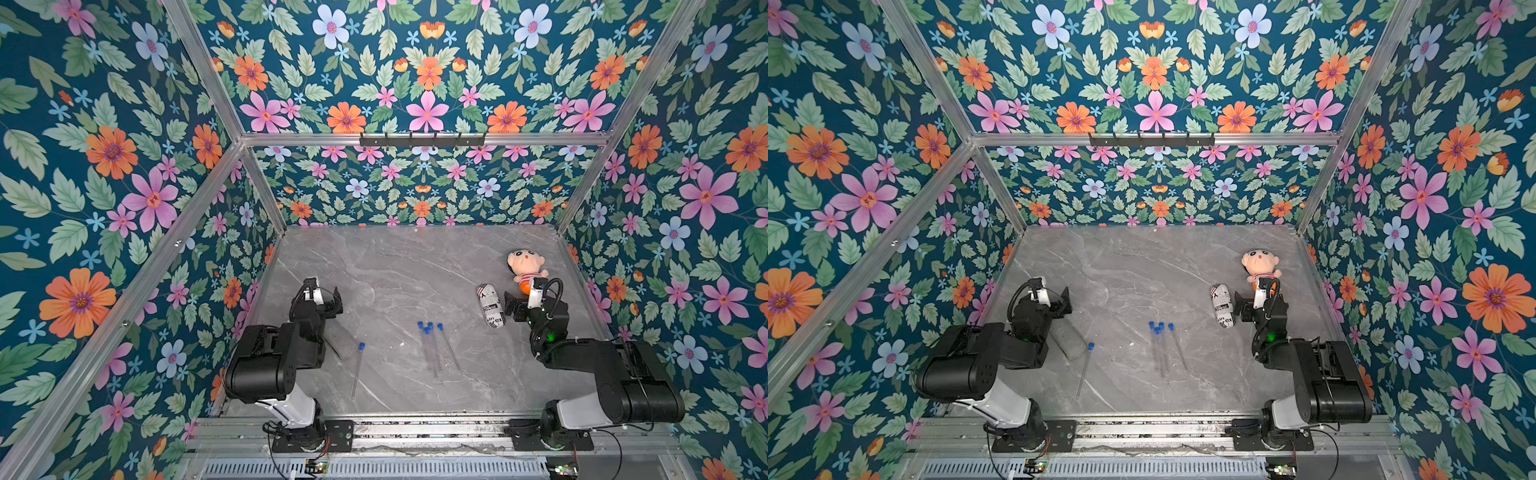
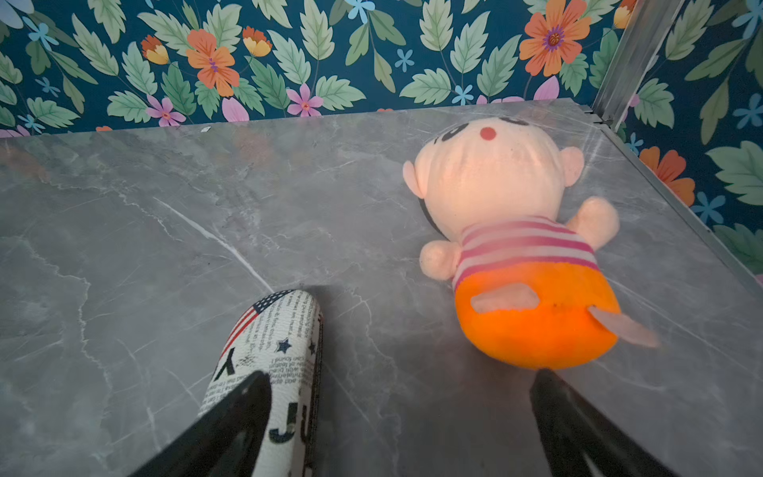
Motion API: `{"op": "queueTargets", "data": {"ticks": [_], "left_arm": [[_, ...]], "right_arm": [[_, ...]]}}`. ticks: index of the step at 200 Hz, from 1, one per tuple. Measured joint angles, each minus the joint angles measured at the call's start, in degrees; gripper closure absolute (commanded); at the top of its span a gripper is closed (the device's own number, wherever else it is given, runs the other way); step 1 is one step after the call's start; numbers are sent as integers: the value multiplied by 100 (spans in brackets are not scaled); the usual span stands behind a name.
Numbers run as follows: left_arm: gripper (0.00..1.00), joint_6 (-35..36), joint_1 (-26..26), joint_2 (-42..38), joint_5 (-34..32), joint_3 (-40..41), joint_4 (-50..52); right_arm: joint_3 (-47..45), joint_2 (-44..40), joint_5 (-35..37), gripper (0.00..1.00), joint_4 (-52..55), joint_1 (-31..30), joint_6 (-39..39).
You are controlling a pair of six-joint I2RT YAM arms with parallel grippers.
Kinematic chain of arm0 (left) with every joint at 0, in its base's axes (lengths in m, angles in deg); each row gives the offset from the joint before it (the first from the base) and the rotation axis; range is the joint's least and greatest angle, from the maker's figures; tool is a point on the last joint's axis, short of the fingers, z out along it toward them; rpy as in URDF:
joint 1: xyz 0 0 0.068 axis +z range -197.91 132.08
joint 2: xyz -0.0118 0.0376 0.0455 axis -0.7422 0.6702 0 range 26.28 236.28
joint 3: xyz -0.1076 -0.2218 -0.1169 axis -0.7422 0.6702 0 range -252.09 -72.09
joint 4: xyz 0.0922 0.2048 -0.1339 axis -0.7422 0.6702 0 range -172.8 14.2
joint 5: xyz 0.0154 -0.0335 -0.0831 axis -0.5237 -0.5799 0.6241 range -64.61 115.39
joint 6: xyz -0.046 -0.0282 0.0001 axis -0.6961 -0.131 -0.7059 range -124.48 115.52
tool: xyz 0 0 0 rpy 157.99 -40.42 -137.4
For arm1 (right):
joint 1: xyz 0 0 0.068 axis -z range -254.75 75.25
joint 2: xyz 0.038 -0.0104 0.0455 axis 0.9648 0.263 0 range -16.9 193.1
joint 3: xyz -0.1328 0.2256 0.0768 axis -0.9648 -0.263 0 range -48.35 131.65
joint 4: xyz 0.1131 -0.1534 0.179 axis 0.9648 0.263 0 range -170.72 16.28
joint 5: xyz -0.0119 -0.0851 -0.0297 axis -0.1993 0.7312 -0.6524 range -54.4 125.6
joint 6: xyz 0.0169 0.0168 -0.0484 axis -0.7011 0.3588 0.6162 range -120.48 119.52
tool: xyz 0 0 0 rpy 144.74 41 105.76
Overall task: Remove stoppers from test tubes
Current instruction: Pick up the test tube at the center of the board.
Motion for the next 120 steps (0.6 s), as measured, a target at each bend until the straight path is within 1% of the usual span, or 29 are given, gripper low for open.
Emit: {"op": "queueTargets", "data": {"ticks": [46,120], "left_arm": [[0,0,0,0,0,0,0],[0,0,0,0,0,0,0]], "right_arm": [[83,2,295,1,151,2,-85],[103,2,326,1,238,0,-168]]}}
